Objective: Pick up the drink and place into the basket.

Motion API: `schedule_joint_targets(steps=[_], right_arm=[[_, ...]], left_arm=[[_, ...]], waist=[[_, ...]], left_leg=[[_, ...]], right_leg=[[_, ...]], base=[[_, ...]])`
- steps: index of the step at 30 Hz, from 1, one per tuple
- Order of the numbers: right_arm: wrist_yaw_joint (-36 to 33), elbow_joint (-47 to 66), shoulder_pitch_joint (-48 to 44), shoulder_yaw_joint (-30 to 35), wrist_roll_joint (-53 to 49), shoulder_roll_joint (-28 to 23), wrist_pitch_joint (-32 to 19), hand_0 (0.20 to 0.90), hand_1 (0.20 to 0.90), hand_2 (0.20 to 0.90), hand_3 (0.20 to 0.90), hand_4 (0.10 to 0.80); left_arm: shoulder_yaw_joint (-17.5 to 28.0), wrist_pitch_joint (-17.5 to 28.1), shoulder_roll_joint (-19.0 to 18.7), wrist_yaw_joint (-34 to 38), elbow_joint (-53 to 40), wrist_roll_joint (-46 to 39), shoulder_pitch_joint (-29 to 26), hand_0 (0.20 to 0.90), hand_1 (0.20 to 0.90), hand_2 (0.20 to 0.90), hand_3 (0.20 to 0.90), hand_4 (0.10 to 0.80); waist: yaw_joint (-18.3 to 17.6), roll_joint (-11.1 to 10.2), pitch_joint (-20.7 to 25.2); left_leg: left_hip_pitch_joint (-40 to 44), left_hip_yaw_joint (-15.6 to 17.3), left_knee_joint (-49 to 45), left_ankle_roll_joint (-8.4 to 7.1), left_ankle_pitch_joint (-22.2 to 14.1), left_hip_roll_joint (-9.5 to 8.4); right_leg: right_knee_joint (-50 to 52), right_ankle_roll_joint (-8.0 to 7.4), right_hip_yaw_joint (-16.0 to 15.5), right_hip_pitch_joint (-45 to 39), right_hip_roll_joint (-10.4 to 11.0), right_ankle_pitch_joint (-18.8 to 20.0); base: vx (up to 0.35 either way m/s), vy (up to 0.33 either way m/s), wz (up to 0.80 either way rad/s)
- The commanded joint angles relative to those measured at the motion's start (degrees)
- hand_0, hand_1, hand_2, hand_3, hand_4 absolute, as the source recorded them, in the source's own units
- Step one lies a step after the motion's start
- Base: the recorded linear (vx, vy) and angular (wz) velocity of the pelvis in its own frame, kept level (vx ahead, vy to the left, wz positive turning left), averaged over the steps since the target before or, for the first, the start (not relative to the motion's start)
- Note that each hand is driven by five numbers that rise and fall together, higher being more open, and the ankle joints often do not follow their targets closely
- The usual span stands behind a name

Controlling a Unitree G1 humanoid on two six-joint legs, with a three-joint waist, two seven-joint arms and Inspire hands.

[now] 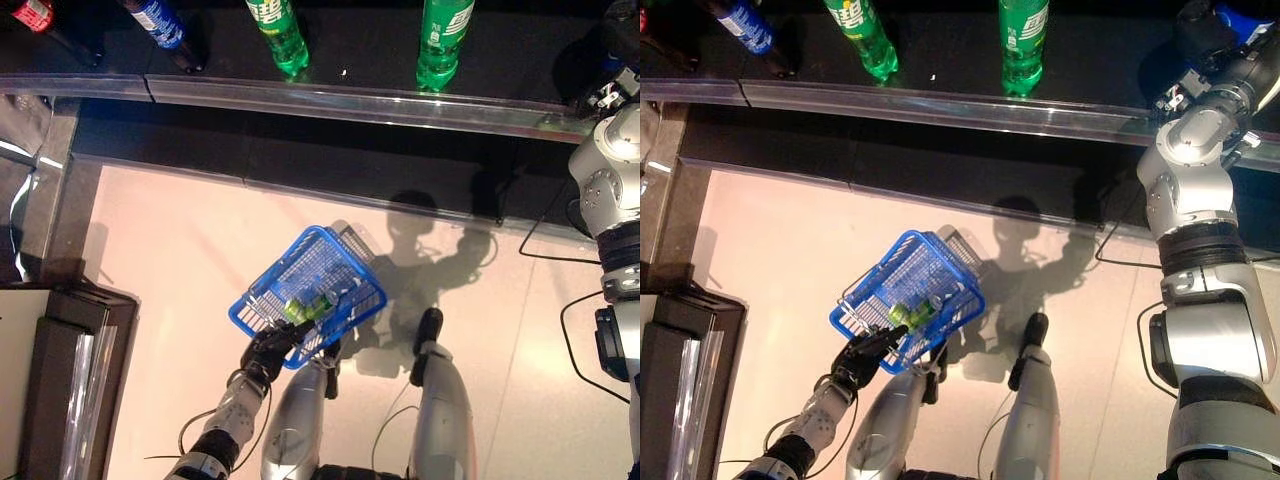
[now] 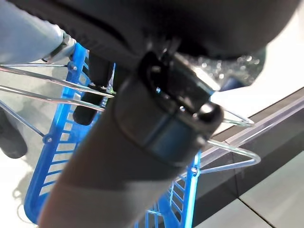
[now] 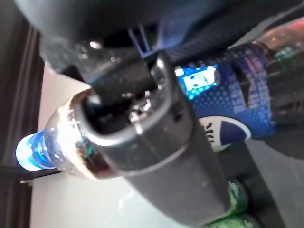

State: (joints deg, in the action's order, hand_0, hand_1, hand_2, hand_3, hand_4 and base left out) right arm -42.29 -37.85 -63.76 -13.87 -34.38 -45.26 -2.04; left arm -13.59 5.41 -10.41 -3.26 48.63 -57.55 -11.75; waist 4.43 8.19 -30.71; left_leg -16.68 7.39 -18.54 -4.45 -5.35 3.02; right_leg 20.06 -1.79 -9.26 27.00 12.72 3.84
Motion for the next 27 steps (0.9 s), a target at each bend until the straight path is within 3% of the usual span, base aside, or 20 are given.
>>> schedule_joint_targets(steps=[1, 9, 14, 19, 27], right_arm=[[2.04, 16.91, -6.09, 1.59, 7.38, -9.25, -6.96, 0.300, 0.300, 0.300, 0.200, 0.100], [5.81, 33.52, 6.90, 8.11, 10.52, -7.10, -3.52, 0.300, 0.300, 0.300, 0.200, 0.100], [8.45, 37.92, 13.25, 10.76, 11.52, -5.49, -3.39, 0.300, 0.300, 0.300, 0.200, 0.100], [11.84, 44.91, 25.45, 13.94, 11.56, 0.66, -5.67, 0.300, 0.300, 0.300, 0.200, 0.100], [18.25, 56.39, 36.48, 13.62, 8.69, 7.28, -7.96, 0.300, 0.300, 0.300, 0.200, 0.100]], left_arm=[[2.29, 5.10, -8.98, -2.45, -4.69, -1.93, 9.61, 0.300, 0.300, 0.300, 0.200, 0.100], [4.89, 8.30, -7.45, -4.88, -7.13, -2.63, 11.46, 0.300, 0.300, 0.300, 0.200, 0.100], [7.13, 9.54, -7.28, -5.72, -9.75, -3.57, 12.69, 0.300, 0.300, 0.300, 0.200, 0.100], [9.84, 9.72, -6.74, -5.40, -13.85, -1.89, 14.39, 0.300, 0.300, 0.300, 0.200, 0.100], [11.71, 10.44, -6.39, -5.03, -19.82, -2.97, 16.05, 0.300, 0.300, 0.300, 0.200, 0.100]], waist=[[-0.69, 0.82, 1.21], [-1.84, -0.95, 4.77], [-1.82, -2.10, 6.45], [-2.00, -4.61, 9.92], [-2.71, -6.33, 13.15]], left_leg=[[-2.19, -2.06, -4.36, 1.72, 5.26, -0.57], [1.34, -1.57, -5.54, 1.16, 4.74, 0.29], [2.83, -1.50, -6.30, 0.97, 4.34, 0.74], [5.76, -1.22, -5.72, 1.16, 3.30, 1.64], [10.22, -0.38, -1.89, 1.08, 2.36, 2.54]], right_leg=[[6.59, 2.04, -1.45, -6.71, -0.22, -10.83], [6.03, 2.88, -1.86, -11.73, -0.80, -12.27], [5.99, 3.15, -2.47, -14.31, -0.92, -12.99], [4.44, 3.14, -3.06, -18.80, -1.72, -13.03], [0.22, 2.13, -2.27, -23.43, -2.99, -12.45]], base=[[0.008, 0.053, -0.01], [0.036, 0.038, 0.01], [0.055, 0.010, 0.05], [0.090, -0.019, 0.09], [0.061, -0.001, -0.03]])
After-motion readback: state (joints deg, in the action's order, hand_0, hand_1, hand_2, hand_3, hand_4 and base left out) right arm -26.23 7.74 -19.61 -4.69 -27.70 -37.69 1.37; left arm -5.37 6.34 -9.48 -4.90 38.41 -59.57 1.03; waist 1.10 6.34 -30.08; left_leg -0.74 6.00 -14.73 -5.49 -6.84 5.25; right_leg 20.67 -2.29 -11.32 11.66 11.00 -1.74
